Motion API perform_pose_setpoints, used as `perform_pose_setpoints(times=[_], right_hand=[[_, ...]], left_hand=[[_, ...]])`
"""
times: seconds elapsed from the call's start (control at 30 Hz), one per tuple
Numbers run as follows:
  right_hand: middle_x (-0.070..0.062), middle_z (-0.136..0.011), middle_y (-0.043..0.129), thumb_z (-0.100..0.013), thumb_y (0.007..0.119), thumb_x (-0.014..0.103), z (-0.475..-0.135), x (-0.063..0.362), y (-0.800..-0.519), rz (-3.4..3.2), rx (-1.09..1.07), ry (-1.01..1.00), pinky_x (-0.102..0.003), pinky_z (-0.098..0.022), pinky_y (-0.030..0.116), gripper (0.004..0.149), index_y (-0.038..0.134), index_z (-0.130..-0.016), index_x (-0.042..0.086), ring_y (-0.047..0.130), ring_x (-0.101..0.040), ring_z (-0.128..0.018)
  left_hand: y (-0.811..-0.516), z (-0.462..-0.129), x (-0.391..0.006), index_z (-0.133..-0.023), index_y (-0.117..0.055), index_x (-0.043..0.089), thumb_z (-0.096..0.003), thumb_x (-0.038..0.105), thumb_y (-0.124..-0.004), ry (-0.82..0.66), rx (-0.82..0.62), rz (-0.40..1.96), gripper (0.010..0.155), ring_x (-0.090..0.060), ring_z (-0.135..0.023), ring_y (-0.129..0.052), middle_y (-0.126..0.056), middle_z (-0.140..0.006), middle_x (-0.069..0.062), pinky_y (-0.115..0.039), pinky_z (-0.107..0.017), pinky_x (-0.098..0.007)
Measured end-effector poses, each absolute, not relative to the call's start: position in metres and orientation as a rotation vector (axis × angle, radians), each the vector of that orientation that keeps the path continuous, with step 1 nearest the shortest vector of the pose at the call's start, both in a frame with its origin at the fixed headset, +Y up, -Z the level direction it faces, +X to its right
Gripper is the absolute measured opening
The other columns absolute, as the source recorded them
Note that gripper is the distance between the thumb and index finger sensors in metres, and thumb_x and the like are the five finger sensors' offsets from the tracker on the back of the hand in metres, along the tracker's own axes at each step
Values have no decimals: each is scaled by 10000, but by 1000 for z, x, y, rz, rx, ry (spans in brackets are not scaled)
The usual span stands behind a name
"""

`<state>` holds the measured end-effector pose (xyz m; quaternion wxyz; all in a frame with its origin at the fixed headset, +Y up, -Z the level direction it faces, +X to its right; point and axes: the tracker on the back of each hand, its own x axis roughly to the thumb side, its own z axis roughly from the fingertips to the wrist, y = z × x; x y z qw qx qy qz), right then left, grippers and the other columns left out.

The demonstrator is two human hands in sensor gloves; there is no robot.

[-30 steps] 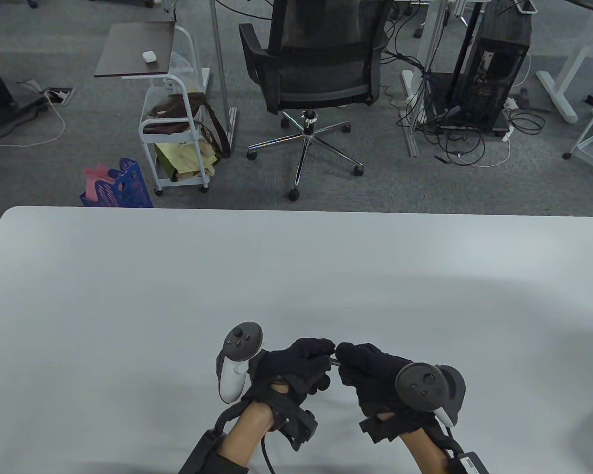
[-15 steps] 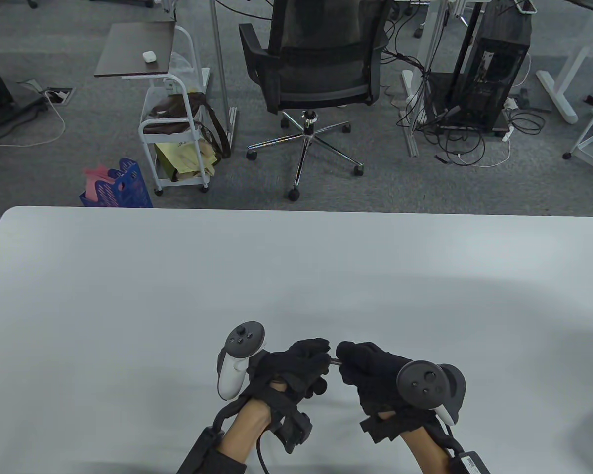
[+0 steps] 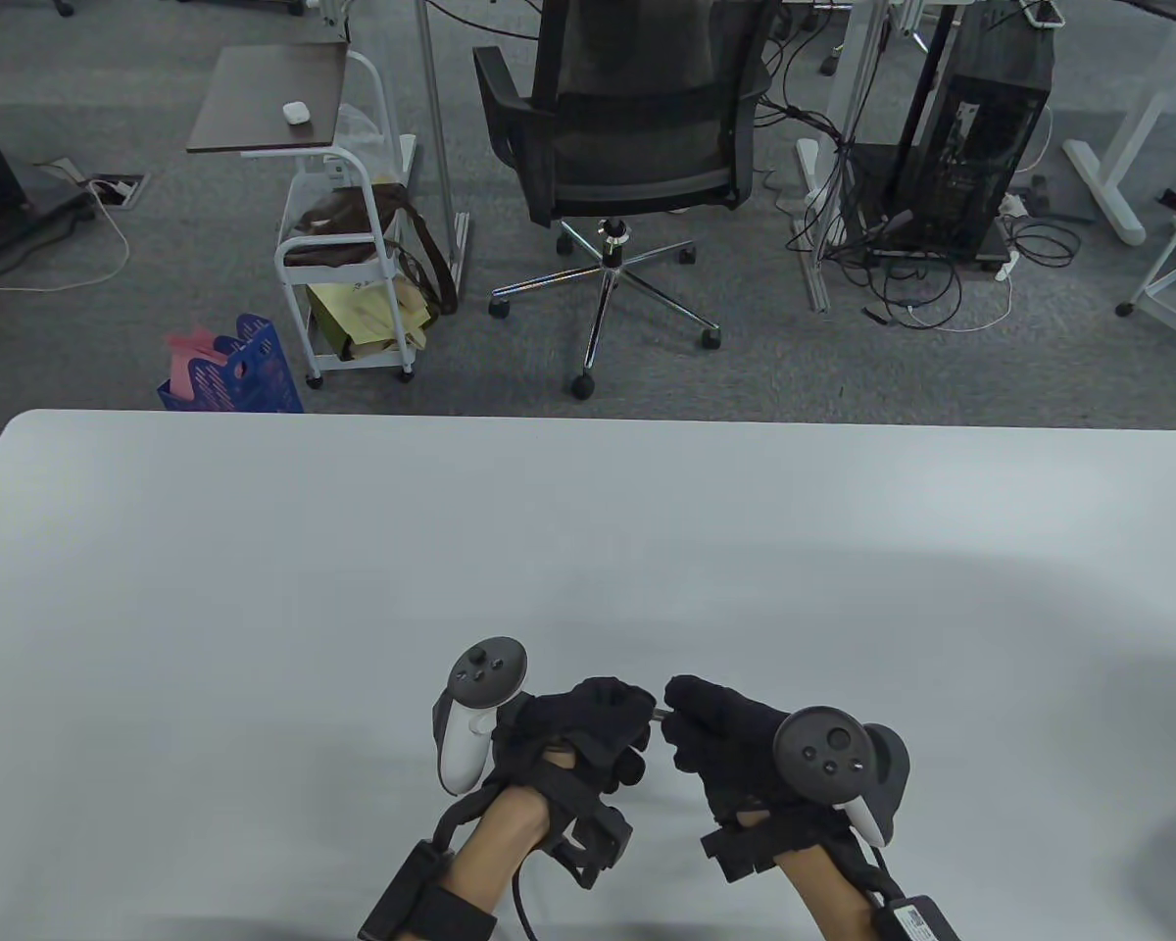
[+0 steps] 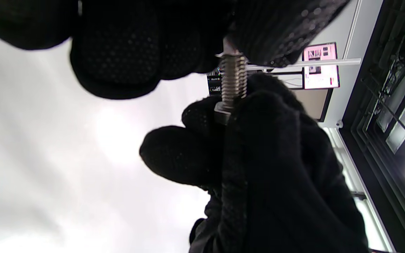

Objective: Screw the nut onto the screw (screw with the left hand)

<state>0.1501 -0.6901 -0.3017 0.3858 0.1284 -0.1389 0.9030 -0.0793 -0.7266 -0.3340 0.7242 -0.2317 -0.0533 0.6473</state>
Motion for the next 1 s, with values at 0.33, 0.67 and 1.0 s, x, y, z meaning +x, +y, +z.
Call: perform_pose_setpoints(times=[0.33, 0.67, 1.0], right_hand=[[-20, -666, 1021, -298, 972, 351, -305, 152, -691, 2321, 407, -297, -405, -399, 1000, 454, 875, -729, 250, 1177, -64, -329], [-11, -669, 1018, -303, 959, 358, -306, 153, -693, 2317, 423, -285, -403, -413, 995, 449, 866, -730, 255, 1172, -58, -333], [-8, -667, 1019, -304, 957, 359, -307, 153, -693, 2307, 440, -267, -404, -424, 990, 445, 866, -728, 260, 1164, -59, -327]], left_hand=[[-731, -333, -76, -1016, -599, 88, -440, 420, -766, -204, -623, 1500, 686, -395, -549, -924, -791, -870, -219, -731, -459, -560], [-729, -334, -76, -899, -785, 75, -432, 394, -779, -180, -554, 1461, 566, -422, -486, -958, -901, -766, -222, -746, -420, -579], [-726, -334, -79, -891, -758, 75, -432, 374, -782, -226, -585, 1400, 548, -426, -522, -926, -848, -799, -234, -722, -442, -580]])
